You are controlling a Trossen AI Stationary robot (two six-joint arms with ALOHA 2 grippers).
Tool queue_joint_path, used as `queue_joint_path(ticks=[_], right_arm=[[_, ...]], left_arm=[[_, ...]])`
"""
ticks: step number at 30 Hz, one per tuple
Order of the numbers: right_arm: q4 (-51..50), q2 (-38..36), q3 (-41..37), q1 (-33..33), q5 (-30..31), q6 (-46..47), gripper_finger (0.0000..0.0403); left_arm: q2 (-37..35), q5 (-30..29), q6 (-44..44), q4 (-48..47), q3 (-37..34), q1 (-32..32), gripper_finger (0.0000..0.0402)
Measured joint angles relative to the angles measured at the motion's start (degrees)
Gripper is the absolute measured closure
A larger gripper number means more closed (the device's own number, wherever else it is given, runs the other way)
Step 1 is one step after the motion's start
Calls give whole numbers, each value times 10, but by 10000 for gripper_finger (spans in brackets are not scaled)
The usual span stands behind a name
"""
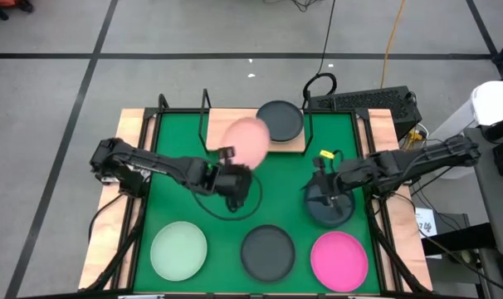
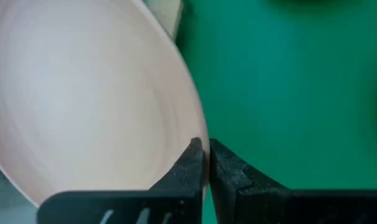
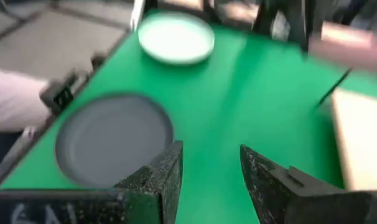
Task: Place and stack plates onto a shelf
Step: Stack the orange plate on top of the black plate on the shelf
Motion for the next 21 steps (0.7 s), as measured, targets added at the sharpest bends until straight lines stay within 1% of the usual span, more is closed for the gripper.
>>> queue_joint_path(ticks=[2,4,10,12,15,17,19,21], right_arm=[[25,-22,0,0,0,-13,259],[50,-49,0,0,1,-21,259],[108,-125,0,0,3,-51,259],[114,-140,0,0,4,-56,259],[111,-157,0,0,4,-61,259],[110,-159,0,0,7,-61,259],[105,-159,0,0,16,-62,259],[103,-156,0,0,17,-62,259]], left_arm=[[0,12,98,55,0,20,389],[4,34,177,103,0,42,387],[26,58,347,201,0,121,384],[33,78,386,216,0,149,384],[57,115,431,274,0,188,383],[73,133,449,284,-1,210,382],[91,158,467,315,1,230,382],[109,174,472,309,0,247,382]])
